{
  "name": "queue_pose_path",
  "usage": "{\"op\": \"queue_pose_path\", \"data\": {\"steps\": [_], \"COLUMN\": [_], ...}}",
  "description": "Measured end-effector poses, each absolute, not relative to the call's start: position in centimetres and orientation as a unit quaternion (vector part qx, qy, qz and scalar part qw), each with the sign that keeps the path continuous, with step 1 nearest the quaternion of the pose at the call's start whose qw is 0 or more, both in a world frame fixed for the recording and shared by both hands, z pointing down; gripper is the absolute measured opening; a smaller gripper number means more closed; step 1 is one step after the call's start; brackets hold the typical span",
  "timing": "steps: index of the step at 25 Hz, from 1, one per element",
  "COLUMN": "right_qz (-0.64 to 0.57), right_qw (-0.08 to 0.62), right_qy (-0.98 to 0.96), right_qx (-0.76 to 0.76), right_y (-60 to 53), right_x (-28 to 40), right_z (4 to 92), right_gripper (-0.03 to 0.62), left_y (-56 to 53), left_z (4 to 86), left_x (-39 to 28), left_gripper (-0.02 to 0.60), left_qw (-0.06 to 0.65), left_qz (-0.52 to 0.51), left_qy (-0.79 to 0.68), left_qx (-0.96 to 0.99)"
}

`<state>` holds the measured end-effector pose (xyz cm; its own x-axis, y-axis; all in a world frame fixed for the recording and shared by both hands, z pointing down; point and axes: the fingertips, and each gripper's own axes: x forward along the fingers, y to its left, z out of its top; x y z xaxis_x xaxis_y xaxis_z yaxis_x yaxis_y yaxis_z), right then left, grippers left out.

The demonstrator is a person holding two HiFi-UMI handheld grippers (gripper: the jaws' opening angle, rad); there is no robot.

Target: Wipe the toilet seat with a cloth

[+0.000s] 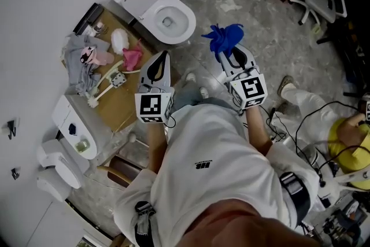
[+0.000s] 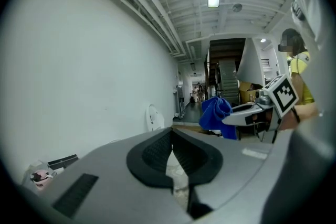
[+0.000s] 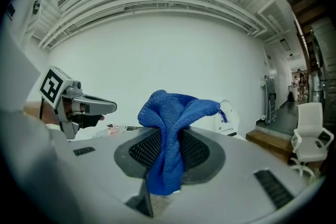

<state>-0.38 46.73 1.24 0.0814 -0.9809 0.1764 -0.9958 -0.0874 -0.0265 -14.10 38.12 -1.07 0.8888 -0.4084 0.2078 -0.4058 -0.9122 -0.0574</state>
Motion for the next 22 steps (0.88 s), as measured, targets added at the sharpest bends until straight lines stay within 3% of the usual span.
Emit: {"op": "queue_pose_path", "data": {"steps": [8,22], "right_qz": [0.065,0.088], "right_qw": [0.052,0.079], "right_qy": [-0.676,-0.661], "right_qx": [0.732,0.741], "right_y": [44.1,31.4], "right_x": [1.3,9.9], "right_z": [2.4,3.8], "right_gripper": [0.092,0.092], "left_y": [35.5,22.0], "left_z": [0.1,2.7], "left_x": [-12.3,-3.5], "left_gripper": [0.011,0.011], "left_qw": [0.013,-0.019], "left_qz": [-0.101,-0.118], "left_qy": [0.213,0.196], "left_qx": [-0.972,-0.973]}}
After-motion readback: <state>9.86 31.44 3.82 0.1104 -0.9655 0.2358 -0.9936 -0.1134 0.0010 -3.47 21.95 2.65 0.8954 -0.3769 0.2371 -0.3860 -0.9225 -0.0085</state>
